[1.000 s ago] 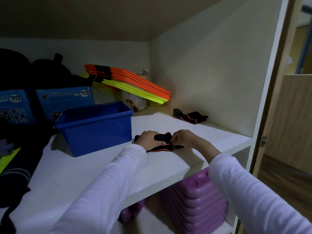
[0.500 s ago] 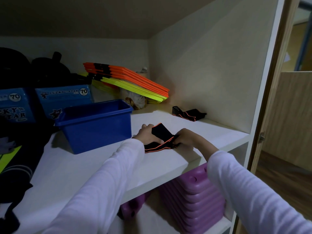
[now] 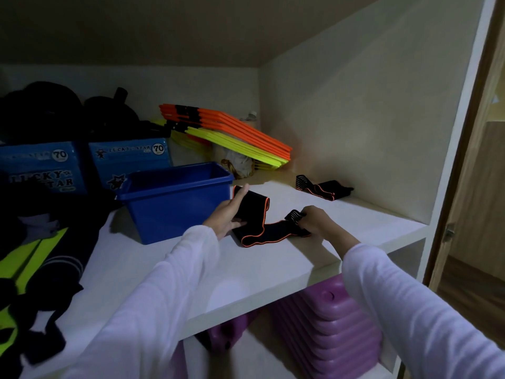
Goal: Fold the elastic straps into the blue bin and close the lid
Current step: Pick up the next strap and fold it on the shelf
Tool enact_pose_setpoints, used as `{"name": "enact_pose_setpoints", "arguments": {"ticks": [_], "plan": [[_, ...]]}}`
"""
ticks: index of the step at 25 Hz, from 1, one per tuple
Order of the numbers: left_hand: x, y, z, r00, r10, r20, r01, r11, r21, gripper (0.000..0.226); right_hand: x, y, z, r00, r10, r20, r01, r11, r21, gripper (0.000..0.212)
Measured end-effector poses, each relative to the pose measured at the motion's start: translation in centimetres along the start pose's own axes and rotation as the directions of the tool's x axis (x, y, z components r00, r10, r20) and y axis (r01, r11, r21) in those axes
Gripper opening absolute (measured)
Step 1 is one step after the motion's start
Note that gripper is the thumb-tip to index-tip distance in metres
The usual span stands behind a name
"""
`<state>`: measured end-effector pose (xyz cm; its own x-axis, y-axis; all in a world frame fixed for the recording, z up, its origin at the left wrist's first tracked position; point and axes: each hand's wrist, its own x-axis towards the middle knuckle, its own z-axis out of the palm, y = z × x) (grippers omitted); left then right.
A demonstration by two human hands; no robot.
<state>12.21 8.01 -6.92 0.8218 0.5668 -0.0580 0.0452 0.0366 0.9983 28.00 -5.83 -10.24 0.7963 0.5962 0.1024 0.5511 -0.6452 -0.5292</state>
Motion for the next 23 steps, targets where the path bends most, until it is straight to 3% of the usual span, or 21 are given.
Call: {"name": "enact_pose_setpoints", "arguments": {"ticks": [3,6,9,13,17,23], "plan": [[-1.0,0.1,-2.3,0.999,0.014,-0.037,-0.017,0.995,-0.101,0.023,0.8,-0.3,0.2,0.998,0.013,-0.060,-0.015,0.999,-0.032,0.016],[-2.3,0.4,-5.4,0.990,0.052,-0.129,-0.048,0.998,0.032,0.035,1.8,-0.2,0.4,0.992,0.033,-0.119,-0.039,0.998,-0.048,0.027],[-4.1,0.6,-9.0,0.989,-0.007,-0.146,0.040,0.975,0.220,0.032,2.3,-0.7,0.8,0.991,0.042,-0.126,-0.048,0.998,-0.050,0.029],[-5.9,0.1,-11.9,0.978,-0.144,-0.154,0.201,0.853,0.481,0.032,2.6,-2.4,1.6,0.995,0.031,-0.092,-0.038,0.997,-0.071,0.028],[-6.7,-0.3,-14.0,0.962,-0.142,-0.232,0.268,0.655,0.707,0.017,2.2,-4.2,2.7,0.998,0.032,-0.059,-0.039,0.991,-0.129,0.033],[-6.9,-0.8,-14.7,0.943,-0.060,-0.327,0.308,0.529,0.791,0.010,1.5,-5.2,3.0,0.999,-0.006,-0.046,-0.003,0.982,-0.190,0.037]]}}
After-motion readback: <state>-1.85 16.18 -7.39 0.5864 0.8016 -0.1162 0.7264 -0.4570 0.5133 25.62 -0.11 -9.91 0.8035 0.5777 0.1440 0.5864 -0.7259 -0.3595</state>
